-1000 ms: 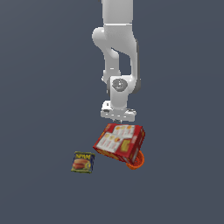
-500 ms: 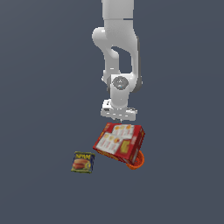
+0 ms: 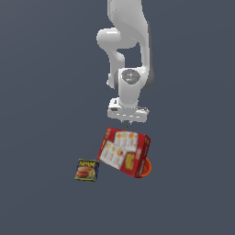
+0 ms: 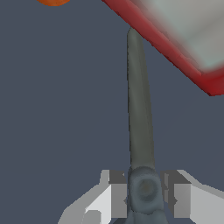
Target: Pick up a designated object from a clutter of objects.
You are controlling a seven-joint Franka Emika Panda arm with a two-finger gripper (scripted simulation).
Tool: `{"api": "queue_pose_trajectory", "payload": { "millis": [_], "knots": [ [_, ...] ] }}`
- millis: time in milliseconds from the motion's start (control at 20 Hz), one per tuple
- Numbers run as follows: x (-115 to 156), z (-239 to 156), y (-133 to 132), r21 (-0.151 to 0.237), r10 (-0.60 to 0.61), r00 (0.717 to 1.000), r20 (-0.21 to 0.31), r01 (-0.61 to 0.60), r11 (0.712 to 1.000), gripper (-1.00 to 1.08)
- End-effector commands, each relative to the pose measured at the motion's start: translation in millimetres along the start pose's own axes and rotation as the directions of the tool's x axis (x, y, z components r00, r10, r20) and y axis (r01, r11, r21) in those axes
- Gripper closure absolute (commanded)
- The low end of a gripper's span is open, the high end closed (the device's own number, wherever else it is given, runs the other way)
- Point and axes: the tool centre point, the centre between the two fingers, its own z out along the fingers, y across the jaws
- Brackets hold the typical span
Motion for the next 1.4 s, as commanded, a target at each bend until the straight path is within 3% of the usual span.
{"api": "queue_pose_trajectory", "payload": {
  "millis": [0,1350],
  "knots": [
    [4,-21,-5,0.000,0.000,1.000,-0.002,0.000,1.000,1.08],
    [54,-268,-67,0.000,0.001,1.000,-0.002,-0.001,1.000,1.08]
  ]
}}
